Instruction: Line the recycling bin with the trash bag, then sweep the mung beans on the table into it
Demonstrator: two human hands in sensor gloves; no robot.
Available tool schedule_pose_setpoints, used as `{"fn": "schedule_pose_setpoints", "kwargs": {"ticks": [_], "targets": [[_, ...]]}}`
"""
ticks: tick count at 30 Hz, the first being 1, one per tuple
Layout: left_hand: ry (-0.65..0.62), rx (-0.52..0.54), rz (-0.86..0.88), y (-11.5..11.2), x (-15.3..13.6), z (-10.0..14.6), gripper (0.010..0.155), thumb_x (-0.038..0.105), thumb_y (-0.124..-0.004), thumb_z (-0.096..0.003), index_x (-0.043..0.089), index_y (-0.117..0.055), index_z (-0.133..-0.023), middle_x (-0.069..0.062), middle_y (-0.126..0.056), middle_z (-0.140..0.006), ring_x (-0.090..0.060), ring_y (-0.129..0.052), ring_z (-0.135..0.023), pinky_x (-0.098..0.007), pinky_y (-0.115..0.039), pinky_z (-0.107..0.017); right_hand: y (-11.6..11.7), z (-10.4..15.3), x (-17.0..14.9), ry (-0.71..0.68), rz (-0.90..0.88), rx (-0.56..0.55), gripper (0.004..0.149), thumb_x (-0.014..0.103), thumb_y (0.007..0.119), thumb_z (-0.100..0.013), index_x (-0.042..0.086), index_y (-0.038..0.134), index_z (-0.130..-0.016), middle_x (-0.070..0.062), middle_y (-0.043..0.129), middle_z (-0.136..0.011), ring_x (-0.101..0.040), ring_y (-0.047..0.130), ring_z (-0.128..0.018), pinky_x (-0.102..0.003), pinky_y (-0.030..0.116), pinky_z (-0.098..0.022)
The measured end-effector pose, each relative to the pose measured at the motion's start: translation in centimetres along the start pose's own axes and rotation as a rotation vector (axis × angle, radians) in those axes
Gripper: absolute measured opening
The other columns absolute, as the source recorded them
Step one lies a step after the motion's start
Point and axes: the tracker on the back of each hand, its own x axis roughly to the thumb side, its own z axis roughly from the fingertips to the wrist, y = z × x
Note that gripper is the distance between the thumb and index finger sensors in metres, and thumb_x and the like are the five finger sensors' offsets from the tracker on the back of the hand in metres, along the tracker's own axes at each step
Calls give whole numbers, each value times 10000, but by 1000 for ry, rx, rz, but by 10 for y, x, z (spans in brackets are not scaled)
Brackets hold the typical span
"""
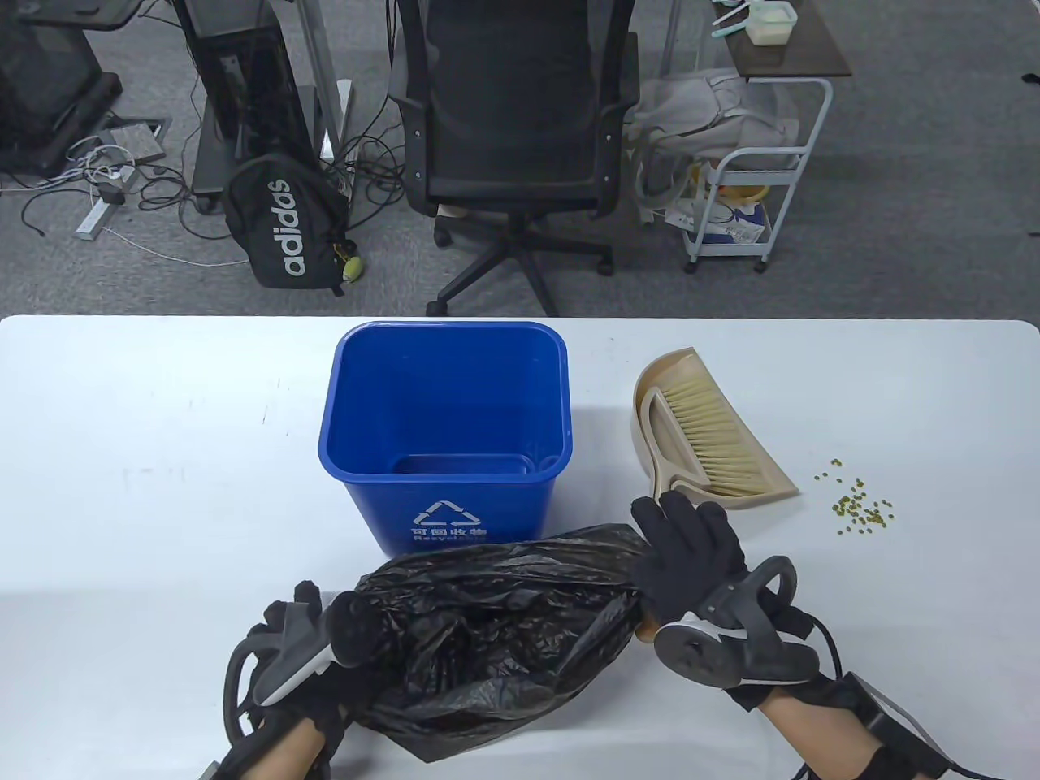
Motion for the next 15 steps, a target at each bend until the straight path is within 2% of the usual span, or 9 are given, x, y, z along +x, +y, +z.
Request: {"fn": "schedule_pose_setpoints", "kwargs": {"ticks": [2, 4, 7, 15], "targets": [[-3, 67, -28, 2, 4, -2, 616, 368, -978, -417, -89, -901, -823, -416, -470, -1140, -791, -473, -948, -862, -443, -631, 0, 1, -2, 5, 0, 1, 395, 259, 900, -431, 50, 945, -763, -362, 686, -1046, -637, 660, -932, -762, 529, -613], [-3, 68, -35, 5, 7, -4, 431, 284, -969, -433, -48, -983, -707, -393, -541, -1128, -780, -513, -946, -855, -472, -629, 0, 2, -4, 14, -6, 9, 396, 258, 900, -432, 50, 943, -767, -363, 682, -1049, -639, 656, -933, -764, 523, -614], [-26, 112, 7, 13, 9, 0, 396, 255, -962, -439, -66, -993, -670, -383, -577, -1117, -766, -537, -945, -845, -491, -629, -2, 6, -8, 28, -3, 13, 397, 259, 897, -434, 55, 941, -772, -363, 678, -1051, -644, 652, -932, -765, 521, -614], [-154, 398, 172, 46, 17, 36, 382, 245, -940, -453, -84, -995, -639, -369, -611, -1107, -750, -569, -944, -834, -514, -628, -8, 36, -38, 116, -49, -10, 402, 262, 893, -438, 55, 936, -780, -364, 679, -1052, -644, 660, -929, -768, 520, -612]]}}
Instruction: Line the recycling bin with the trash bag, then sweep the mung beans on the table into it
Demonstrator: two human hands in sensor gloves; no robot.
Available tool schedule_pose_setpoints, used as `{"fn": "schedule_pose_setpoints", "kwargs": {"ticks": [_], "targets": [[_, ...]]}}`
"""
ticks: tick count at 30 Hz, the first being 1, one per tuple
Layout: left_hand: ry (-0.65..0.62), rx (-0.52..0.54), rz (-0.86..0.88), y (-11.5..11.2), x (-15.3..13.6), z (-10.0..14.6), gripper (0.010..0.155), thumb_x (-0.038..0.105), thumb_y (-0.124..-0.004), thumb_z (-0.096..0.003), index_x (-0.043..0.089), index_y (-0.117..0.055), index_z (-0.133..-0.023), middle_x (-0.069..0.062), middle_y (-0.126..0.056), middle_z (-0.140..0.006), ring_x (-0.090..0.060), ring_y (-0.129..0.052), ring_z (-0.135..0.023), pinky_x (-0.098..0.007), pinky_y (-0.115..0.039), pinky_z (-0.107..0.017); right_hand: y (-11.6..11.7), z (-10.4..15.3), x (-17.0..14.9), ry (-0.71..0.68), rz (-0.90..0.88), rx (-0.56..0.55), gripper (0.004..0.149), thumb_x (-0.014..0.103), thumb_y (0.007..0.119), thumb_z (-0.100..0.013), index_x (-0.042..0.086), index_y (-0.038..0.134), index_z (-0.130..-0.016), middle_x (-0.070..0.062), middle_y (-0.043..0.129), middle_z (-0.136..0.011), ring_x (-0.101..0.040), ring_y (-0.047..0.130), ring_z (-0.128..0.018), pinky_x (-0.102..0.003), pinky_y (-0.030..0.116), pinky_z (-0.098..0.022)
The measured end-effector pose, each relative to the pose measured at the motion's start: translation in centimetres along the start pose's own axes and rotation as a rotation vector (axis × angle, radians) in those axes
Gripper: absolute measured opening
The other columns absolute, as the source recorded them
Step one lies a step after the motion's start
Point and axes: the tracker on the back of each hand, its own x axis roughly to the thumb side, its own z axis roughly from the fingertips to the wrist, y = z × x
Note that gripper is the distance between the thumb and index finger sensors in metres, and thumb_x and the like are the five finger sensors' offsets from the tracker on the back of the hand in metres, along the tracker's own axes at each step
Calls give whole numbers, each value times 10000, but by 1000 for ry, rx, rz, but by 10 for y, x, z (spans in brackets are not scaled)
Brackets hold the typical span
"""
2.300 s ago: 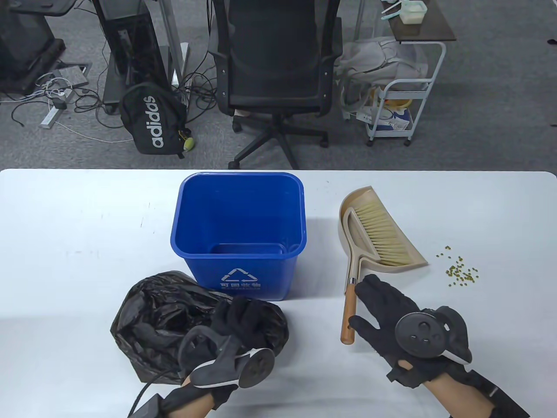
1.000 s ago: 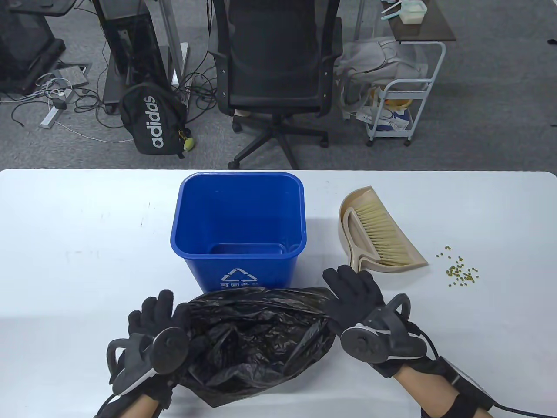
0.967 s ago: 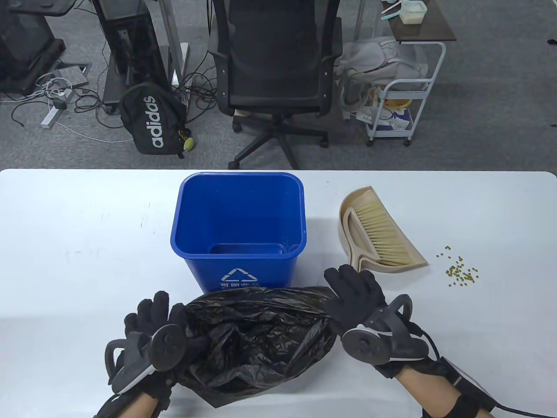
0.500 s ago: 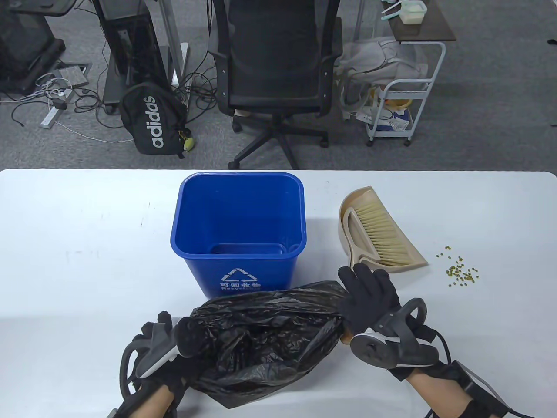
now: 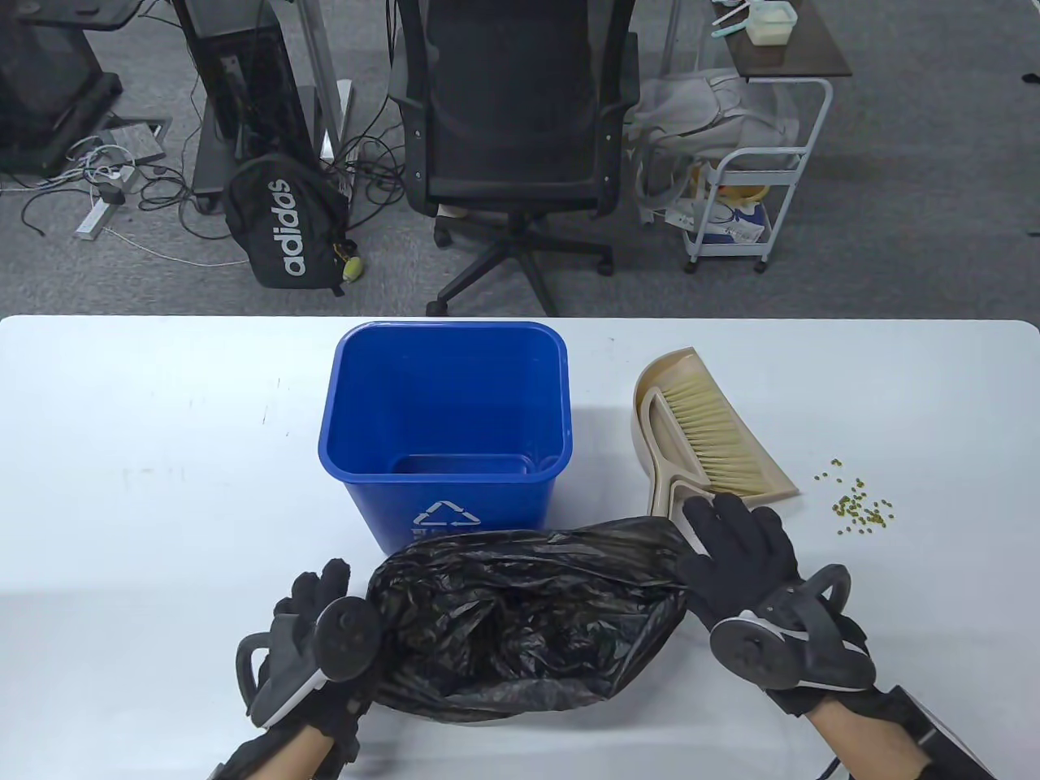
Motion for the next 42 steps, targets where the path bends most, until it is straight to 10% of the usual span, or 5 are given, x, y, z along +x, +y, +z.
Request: {"fn": "schedule_pose_setpoints", "kwargs": {"ticks": [8, 18, 27, 39, 42], "targets": [[-48, 108, 15, 23, 19, 2, 375, 230, -940, -453, -96, -996, -629, -356, -628, -1104, -742, -582, -947, -833, -515, -630, 1, 14, -41, 151, -476, 123, 803, 501, 773, -485, -107, 730, -1008, -448, 472, -1100, -770, 520, -907, -841, 424, -580], [-71, 133, -10, 24, 30, 2, 374, 230, -943, -450, -96, -995, -626, -354, -635, -1103, -738, -590, -948, -834, -511, -630, 31, -7, -40, 173, -369, 387, 1020, 630, 773, -441, -159, 607, -1065, -455, 367, -1117, -783, 431, -924, -836, 414, -594], [-70, 135, 4, 29, 28, 3, 378, 249, -939, -454, -84, -993, -624, -356, -634, -1102, -740, -588, -946, -835, -506, -630, 49, -14, -44, 237, -363, 330, 419, 326, 829, -486, -38, 985, -622, -421, 656, -1020, -698, 616, -893, -768, 546, -580], [-204, 614, 59, 181, 71, 64, 368, 244, -968, -453, -91, -993, -600, -342, -633, -1124, -738, -557, -977, -841, -478, -654, -156, 13, -38, 224, -204, -431, 378, 289, 898, -459, -77, 976, -518, -366, 766, -997, -648, 691, -907, -763, 559, -601], [-163, 585, -192, 174, 84, 51, 364, 256, -985, -438, -77, -1004, -583, -318, -640, -1138, -727, -558, -993, -838, -477, -662, -138, 3, -46, 327, -75, -295, 379, 283, 918, -455, -86, 969, -522, -350, 766, -1015, -645, 672, -931, -774, 530, -617]]}}
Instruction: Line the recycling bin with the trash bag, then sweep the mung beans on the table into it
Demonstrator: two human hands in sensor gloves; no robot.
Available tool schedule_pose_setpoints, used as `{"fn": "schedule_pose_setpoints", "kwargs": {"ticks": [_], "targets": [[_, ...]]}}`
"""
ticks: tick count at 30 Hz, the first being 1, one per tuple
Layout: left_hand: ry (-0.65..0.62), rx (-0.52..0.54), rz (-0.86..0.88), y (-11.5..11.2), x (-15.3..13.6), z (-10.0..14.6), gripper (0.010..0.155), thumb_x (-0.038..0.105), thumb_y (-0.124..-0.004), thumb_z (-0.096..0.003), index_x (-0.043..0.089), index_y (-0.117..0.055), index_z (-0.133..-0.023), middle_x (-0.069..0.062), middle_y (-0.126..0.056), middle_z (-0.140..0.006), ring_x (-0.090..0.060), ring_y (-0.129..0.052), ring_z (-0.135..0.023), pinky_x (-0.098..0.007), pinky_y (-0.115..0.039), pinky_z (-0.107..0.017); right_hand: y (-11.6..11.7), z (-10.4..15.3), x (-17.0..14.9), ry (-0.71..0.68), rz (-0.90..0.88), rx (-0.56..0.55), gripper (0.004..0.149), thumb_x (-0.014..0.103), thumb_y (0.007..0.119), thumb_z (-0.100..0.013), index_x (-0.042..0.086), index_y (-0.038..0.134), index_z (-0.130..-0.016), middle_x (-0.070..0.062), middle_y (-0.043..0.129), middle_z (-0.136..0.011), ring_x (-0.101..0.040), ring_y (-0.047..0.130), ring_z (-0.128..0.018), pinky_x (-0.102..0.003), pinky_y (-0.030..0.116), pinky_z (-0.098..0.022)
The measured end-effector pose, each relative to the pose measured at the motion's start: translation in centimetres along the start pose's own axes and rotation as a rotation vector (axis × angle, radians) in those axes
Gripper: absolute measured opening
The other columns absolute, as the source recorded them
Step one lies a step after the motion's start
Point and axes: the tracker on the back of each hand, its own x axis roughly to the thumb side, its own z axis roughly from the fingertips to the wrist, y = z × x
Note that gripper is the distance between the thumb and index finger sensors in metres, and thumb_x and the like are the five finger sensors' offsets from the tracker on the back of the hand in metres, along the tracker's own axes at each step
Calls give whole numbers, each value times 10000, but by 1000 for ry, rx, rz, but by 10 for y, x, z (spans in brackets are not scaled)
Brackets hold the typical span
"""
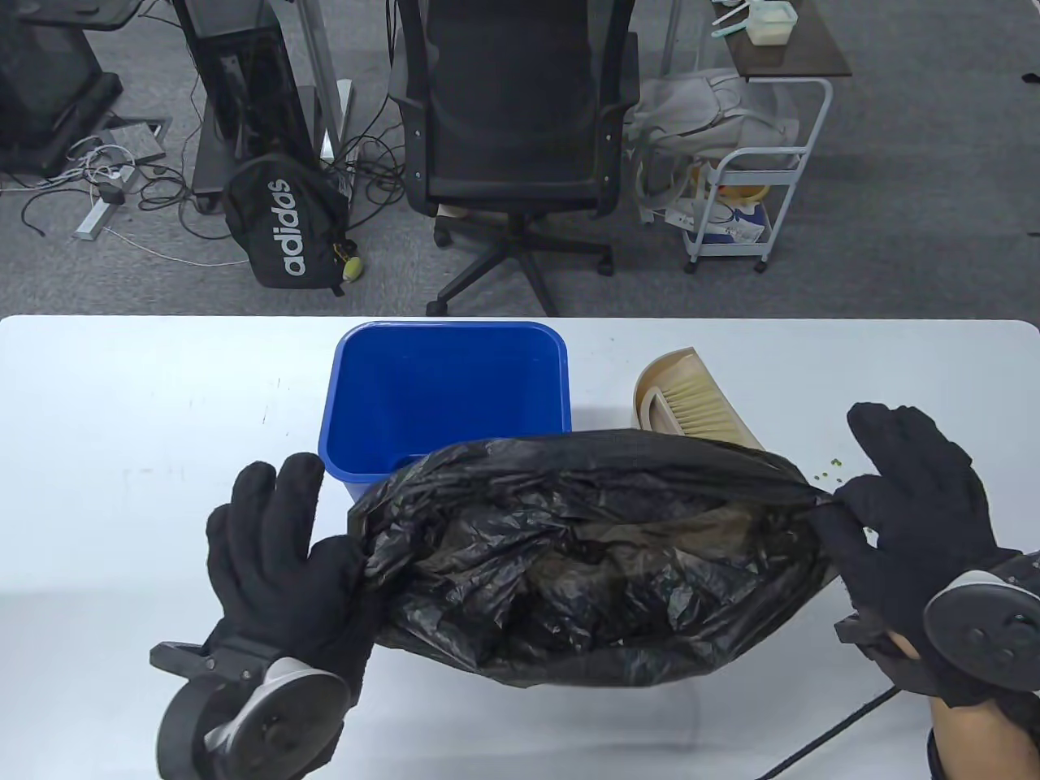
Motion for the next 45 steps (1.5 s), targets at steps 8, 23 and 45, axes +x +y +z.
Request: {"fn": "schedule_pose_setpoints", "kwargs": {"ticks": [8, 23, 45], "targets": [[23, -132, -20, -5, -4, -16, 366, 233, -999, -434, -100, -990, -585, -312, -618, -1154, -734, -536, -1004, -850, -448, -667, 6, -7, -18, 64, -2, 109, 377, 275, 923, -447, -93, 970, -513, -373, 768, -993, -670, 685, -904, -776, 546, -598], [-9, -64, -167, 3, -1, 0, 362, 254, -1014, -423, -54, -997, -612, -281, -634, -1170, -715, -537, -1029, -852, -434, -681, 13, -2, -9, 76, 120, 62, 382, 279, 935, -439, -84, 965, -555, -357, 791, -993, -667, 695, -906, -778, 546, -601], [91, 68, -149, 22, -25, -67, 353, 245, -976, -459, -44, -961, -661, -298, -622, -1169, -712, -534, -1027, -836, -450, -694, 11, -39, -12, 102, -47, -26, 391, 297, 895, -469, -77, 957, -565, -374, 801, -971, -677, 714, -879, -782, 557, -588]]}}
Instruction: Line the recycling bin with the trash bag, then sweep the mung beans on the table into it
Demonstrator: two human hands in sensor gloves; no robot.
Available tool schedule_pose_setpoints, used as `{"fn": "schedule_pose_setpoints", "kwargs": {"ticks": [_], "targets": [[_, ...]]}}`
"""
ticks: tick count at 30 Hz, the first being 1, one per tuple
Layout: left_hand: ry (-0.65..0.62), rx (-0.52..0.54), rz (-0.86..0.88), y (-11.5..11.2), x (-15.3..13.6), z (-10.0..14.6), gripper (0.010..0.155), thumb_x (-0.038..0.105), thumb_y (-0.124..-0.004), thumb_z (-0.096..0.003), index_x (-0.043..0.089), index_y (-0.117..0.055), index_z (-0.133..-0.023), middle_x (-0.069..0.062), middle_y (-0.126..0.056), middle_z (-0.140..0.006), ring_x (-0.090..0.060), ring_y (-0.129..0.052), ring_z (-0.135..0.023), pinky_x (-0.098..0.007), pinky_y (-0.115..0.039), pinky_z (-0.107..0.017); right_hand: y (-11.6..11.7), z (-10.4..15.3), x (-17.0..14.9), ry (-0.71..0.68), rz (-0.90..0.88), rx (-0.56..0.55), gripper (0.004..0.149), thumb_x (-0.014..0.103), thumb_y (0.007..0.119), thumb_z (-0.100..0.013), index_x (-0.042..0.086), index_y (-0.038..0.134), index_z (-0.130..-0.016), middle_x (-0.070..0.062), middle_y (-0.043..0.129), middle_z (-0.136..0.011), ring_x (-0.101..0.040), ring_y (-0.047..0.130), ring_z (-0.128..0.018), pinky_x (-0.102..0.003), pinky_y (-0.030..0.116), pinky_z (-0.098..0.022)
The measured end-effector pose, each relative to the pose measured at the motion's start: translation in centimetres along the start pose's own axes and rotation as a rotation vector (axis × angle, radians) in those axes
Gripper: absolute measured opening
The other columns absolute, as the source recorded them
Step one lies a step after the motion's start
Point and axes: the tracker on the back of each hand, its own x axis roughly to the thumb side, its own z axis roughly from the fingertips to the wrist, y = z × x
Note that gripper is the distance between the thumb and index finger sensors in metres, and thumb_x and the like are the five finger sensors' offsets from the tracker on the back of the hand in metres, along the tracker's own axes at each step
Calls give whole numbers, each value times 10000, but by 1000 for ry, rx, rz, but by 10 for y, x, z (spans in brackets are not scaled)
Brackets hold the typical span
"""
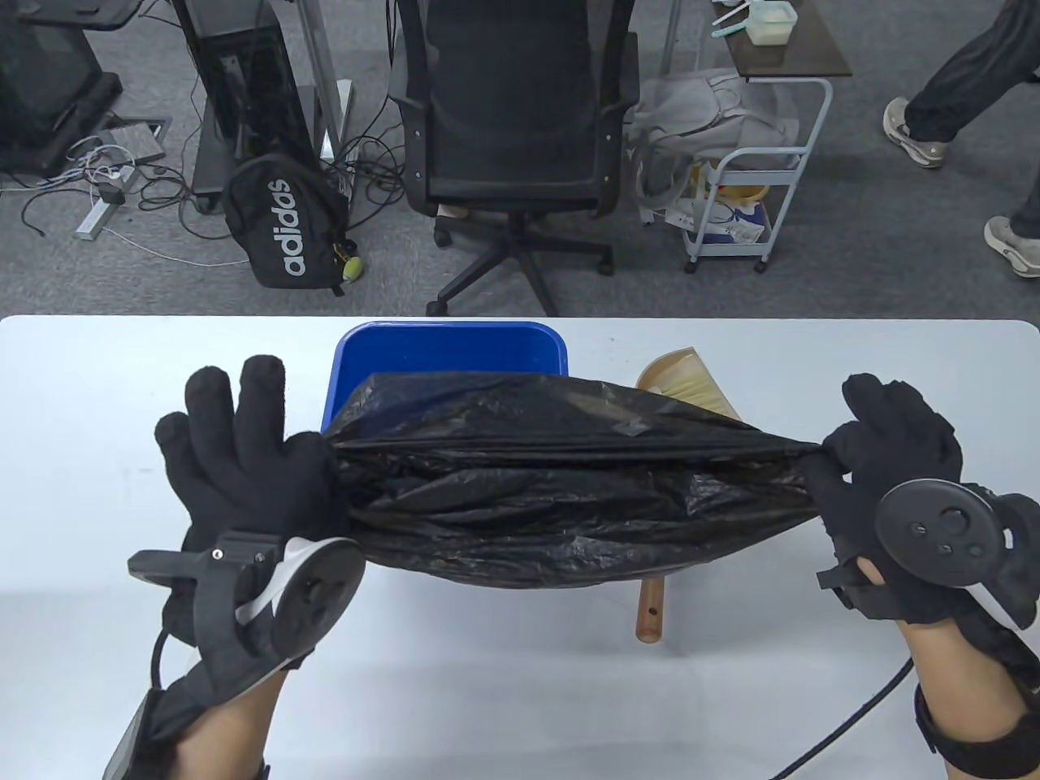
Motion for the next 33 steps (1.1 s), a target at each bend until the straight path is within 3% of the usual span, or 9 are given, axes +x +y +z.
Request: {"fn": "schedule_pose_setpoints", "kwargs": {"ticks": [9, 19, 33], "targets": [[52, -50, -49, -6, -27, -53, 351, 240, -971, -465, -42, -956, -673, -300, -623, -1167, -694, -537, -1036, -810, -455, -717, 19, -43, 18, -20, -40, 22, 403, 310, 879, -479, -79, 960, -549, -378, 812, -955, -678, 728, -863, -783, 565, -580], [65, -93, -70, -29, -56, -95, 350, 231, -973, -460, -53, -954, -665, -276, -666, -1147, -630, -624, -1037, -757, -541, -731, 46, -82, 49, -51, -74, 49, 409, 312, 865, -486, -81, 962, -545, -380, 820, -943, -668, 746, -853, -778, 580, -573], [135, -239, -220, -76, -75, -121, 356, 238, -980, -454, -48, -958, -666, -268, -682, -1143, -621, -654, -1030, -756, -590, -714, 83, -101, 68, -63, -121, 107, 423, 320, 854, -491, -74, 968, -591, -378, 827, -937, -661, 765, -840, -771, 596, -567]]}}
